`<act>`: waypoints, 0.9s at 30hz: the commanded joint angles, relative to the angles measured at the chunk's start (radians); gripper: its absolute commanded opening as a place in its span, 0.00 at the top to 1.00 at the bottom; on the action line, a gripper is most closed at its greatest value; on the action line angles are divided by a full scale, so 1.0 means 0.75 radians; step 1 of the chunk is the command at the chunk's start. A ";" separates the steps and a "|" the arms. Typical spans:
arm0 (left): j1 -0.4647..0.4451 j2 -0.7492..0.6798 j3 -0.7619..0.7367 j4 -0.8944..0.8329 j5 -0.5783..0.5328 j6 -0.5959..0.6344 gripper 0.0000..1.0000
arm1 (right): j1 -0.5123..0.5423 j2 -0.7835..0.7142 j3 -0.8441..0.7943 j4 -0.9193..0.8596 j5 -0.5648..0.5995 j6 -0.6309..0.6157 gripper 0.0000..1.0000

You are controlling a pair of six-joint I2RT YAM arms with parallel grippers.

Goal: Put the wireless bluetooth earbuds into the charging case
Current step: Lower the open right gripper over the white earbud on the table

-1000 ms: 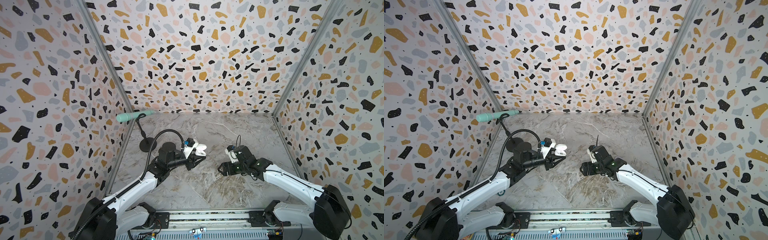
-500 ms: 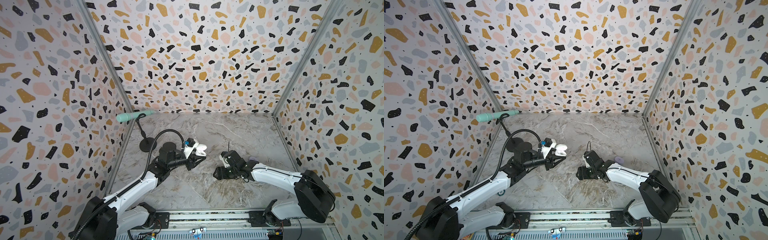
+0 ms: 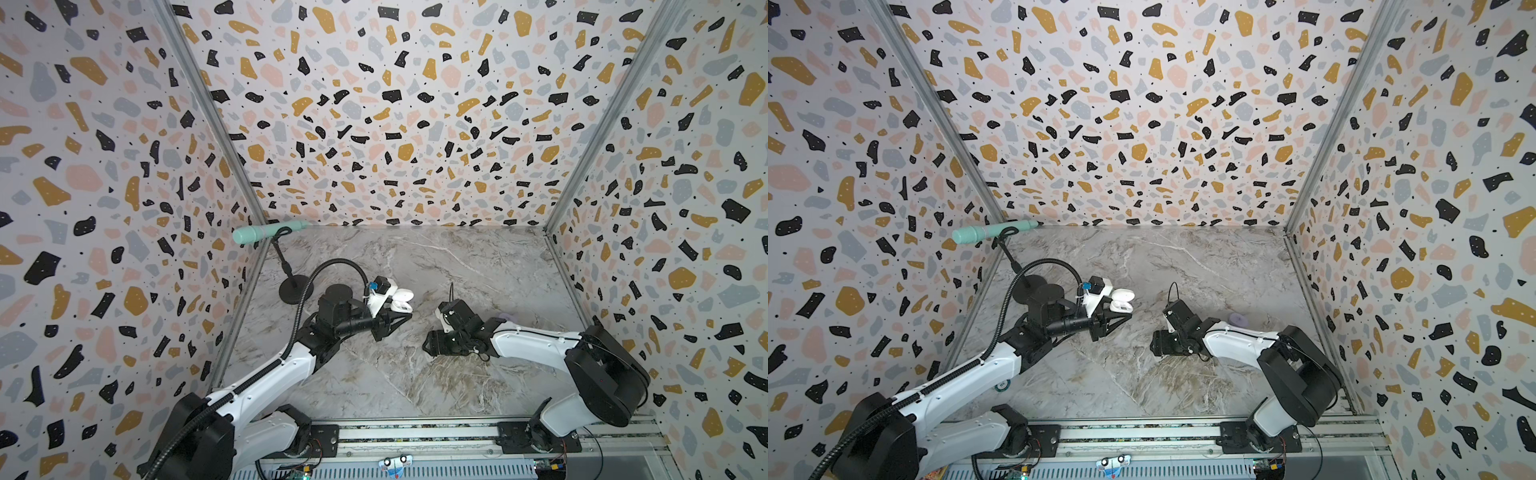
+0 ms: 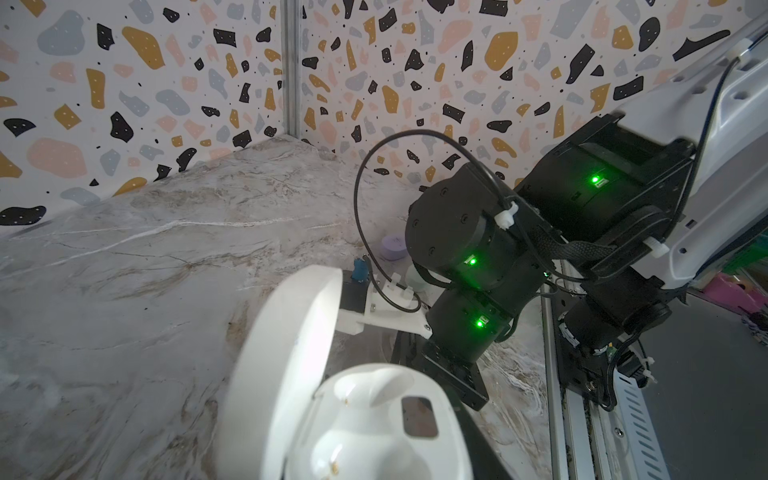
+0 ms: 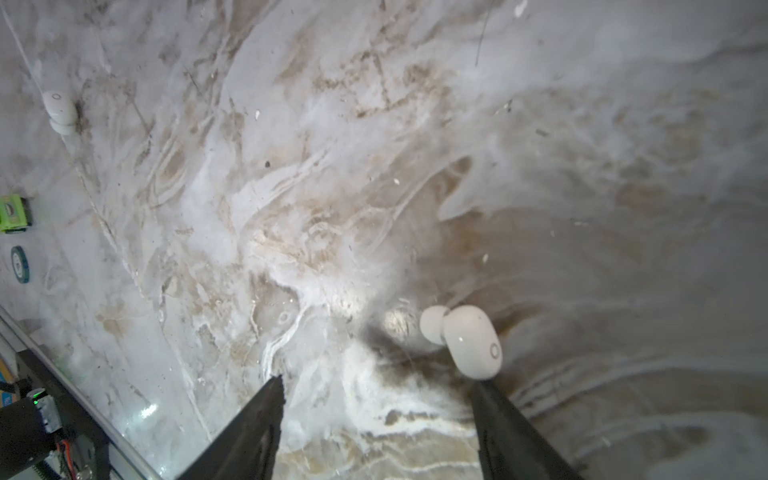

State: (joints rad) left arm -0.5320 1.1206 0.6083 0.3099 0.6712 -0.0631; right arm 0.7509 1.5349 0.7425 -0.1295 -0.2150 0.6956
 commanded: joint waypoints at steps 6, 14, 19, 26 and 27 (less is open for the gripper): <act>0.008 -0.007 0.018 0.020 0.015 0.028 0.87 | -0.013 0.094 0.118 -0.034 0.040 -0.025 0.29; 0.007 -0.009 0.019 0.005 0.020 0.036 0.88 | -0.025 0.150 0.180 -0.123 0.096 -0.044 0.30; 0.007 -0.013 0.021 0.001 0.019 0.041 0.88 | -0.047 0.143 0.177 -0.132 0.102 -0.044 0.30; 0.008 -0.014 0.020 0.000 0.019 0.040 0.88 | -0.058 0.172 0.213 -0.099 0.092 -0.056 0.30; 0.007 -0.018 0.020 -0.001 0.018 0.040 0.88 | -0.058 0.185 0.225 -0.103 0.095 -0.061 0.31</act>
State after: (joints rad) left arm -0.5320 1.1206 0.6083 0.2924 0.6716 -0.0410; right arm 0.7124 1.6539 0.8764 -0.1650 -0.1635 0.6670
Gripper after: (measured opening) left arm 0.431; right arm 0.696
